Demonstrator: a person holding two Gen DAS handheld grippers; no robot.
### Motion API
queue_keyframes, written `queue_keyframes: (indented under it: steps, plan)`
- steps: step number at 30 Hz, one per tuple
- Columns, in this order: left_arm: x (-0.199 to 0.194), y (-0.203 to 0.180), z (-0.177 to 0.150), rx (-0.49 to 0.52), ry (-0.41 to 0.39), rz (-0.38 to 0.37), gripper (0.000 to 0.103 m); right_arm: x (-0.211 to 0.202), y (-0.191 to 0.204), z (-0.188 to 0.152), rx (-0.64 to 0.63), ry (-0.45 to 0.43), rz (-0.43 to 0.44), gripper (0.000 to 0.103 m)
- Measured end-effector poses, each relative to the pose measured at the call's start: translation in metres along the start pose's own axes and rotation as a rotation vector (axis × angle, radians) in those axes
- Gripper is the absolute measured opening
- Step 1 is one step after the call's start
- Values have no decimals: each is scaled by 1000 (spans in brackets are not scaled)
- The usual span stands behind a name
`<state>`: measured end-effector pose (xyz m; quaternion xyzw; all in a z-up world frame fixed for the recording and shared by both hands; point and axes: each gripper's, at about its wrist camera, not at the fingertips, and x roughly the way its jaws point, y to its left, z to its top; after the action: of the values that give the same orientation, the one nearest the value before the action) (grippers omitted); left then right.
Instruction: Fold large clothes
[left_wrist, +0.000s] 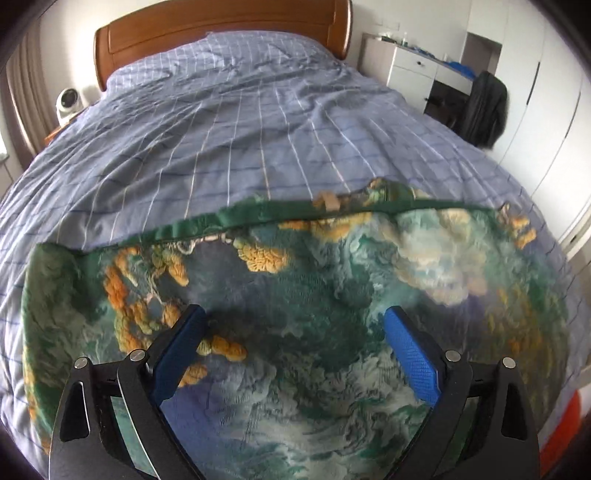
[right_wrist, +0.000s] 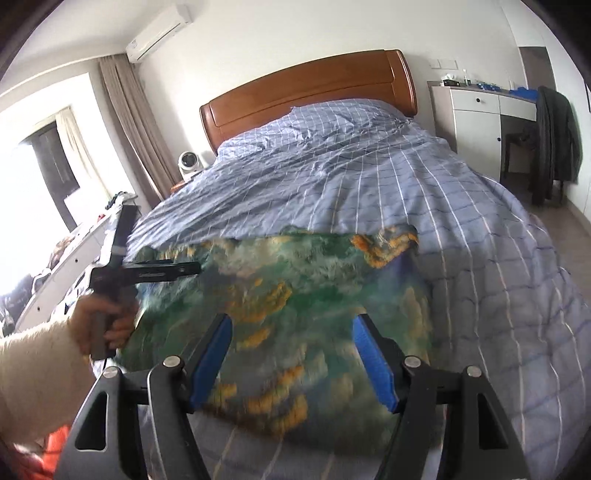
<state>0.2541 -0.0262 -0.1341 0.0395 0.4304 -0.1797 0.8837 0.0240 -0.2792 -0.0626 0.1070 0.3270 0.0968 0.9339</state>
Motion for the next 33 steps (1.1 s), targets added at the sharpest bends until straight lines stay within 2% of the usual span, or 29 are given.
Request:
queue_keyframes:
  steps: [7,11,14,18,21,24,26,28,30,33]
  plan:
    - [-22,-5,-35,64,-3,23,98,-15,5,-31,6,50,-19,70]
    - [-30,-12,-54,77,-13,35,98,-14,8,-32,59,40,12,70]
    - [-41,-16,-65,86,-20,37,98,-13,16,-29,53,37,30,70]
    - [-60,-22,-85,108,-28,37,98,-13,23,-30,13,49,9,70]
    - [-78,-26,-102,116,-31,5,98,-16,13,-36,41,68,-28,70]
    - [-91,-31,-113,124,-24,-38,98,-24,-14,-48,130,85,-81,70]
    - [-101,-38,-117,129,-37,-72,98,-28,-34,-58,224,95,-85,70]
    - [-109,-47,-112,122,-66,-139,98,-27,-50,-68,326,100,-45,76]
    - [-110,-55,-103,115,-88,-202,98,-21,-63,-78,447,109,41,77]
    - [-95,-78,-93,176,-80,-271,98,3,-80,-88,617,134,136,77]
